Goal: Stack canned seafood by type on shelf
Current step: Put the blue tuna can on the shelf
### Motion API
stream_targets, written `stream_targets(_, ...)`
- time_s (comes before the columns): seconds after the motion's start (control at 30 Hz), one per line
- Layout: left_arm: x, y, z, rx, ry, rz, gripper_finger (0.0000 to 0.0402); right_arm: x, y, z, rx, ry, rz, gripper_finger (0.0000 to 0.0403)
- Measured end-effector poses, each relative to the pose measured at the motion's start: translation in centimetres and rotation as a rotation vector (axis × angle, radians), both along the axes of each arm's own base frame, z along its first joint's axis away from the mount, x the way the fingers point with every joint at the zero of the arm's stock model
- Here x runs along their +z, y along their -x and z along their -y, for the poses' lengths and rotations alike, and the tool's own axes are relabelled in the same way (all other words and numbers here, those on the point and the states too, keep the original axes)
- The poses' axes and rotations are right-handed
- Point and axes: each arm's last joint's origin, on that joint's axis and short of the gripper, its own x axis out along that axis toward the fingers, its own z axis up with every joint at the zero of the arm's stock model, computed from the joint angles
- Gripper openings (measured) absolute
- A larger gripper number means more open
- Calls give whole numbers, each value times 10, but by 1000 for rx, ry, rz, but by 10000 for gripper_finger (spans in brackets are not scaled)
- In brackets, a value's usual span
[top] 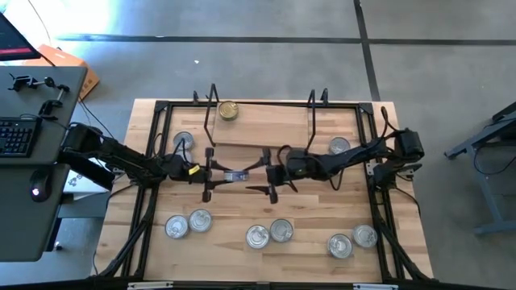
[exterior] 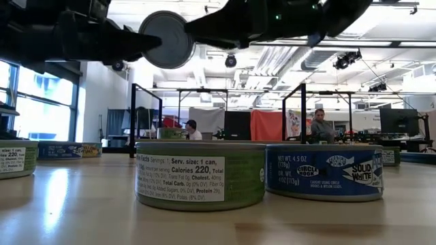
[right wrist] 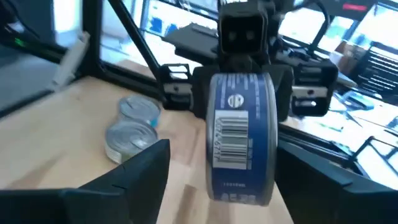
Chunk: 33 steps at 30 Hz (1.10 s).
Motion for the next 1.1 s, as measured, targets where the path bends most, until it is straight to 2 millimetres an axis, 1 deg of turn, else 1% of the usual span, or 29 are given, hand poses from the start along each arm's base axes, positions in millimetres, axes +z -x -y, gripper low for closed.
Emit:
stream_targets(0.1,0,0,0,13,1,4,147,4,-2,-3,-4,42,4,249)
stream_targets(0.2,1,0,0,15,3,8,156,5,-3,-4,-18,56,1,228)
stream_targets(0.4,1,0,0,16,5,11,148,4,-3,-1,-38,60,-14,181)
stream_targets(0.5,1,0,0,16,4,7,142,3,-3,-1,-44,63,-29,169)
stream_targets(0.6,0,0,0,16,2,-6,130,1,-2,-1,-47,65,-48,166)
stream_targets(0.67,-2,0,0,16,0,-23,121,0,-2,0,-78,61,-64,169)
stream_targets(0.73,-3,0,0,16,-2,-37,120,-2,-2,3,-117,45,-78,178)
stream_targets(0.9,-4,0,0,17,-4,-49,120,-7,-5,11,-137,-5,-96,229)
stream_targets(1.0,-1,-4,0,20,-5,-50,120,-20,-13,13,-110,-3,-91,259)
stream_targets(1.1,2,-9,1,21,-15,-68,120,-32,-27,9,-101,51,-97,271)
